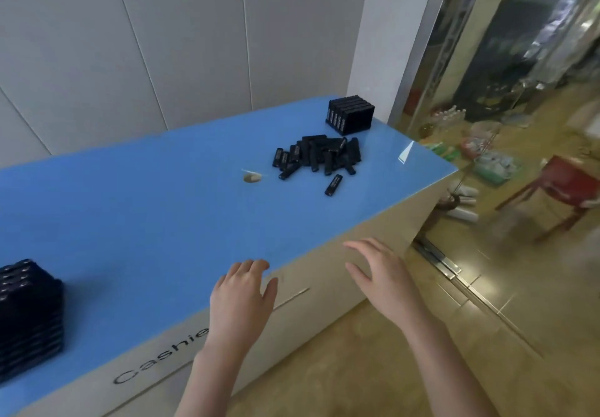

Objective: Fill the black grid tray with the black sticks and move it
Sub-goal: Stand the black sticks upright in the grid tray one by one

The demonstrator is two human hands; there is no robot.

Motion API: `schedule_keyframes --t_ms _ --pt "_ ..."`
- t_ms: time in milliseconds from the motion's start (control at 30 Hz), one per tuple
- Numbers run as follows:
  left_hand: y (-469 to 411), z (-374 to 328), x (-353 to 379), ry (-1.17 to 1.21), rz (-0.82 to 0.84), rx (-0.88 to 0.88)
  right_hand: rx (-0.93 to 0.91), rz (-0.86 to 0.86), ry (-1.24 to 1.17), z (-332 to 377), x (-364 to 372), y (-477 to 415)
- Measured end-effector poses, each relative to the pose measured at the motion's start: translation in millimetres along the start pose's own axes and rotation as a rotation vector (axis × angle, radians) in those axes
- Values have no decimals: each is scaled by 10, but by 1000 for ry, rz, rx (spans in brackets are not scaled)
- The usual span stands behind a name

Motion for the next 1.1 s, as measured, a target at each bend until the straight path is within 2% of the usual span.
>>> schedule_keyframes --t_ms 333,667,900,1100 --pt "-546 -628 573 -6 33 -31 32 36 -54 -829 -132 -570" --pt "-1679 -1031 1342 -26 56 -54 62 66 -50 -1527 -32 -1870" --pt "-2230 -1123 1755 -35 129 -166 74 131 20 -1826 134 -2657" --pt "-2477 -1158 1972 -165 93 -131 208 145 -2 -1959 359 -3317"
Point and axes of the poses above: each hand's wrist, its own y-axis away from the middle knuckle, its own x-axis out of the palm, z = x × y, the point moved 3 cm from there along -y, towards the middle knuckle, and after that the axes turned 6 degrees about -z, right-handed, at the moved point
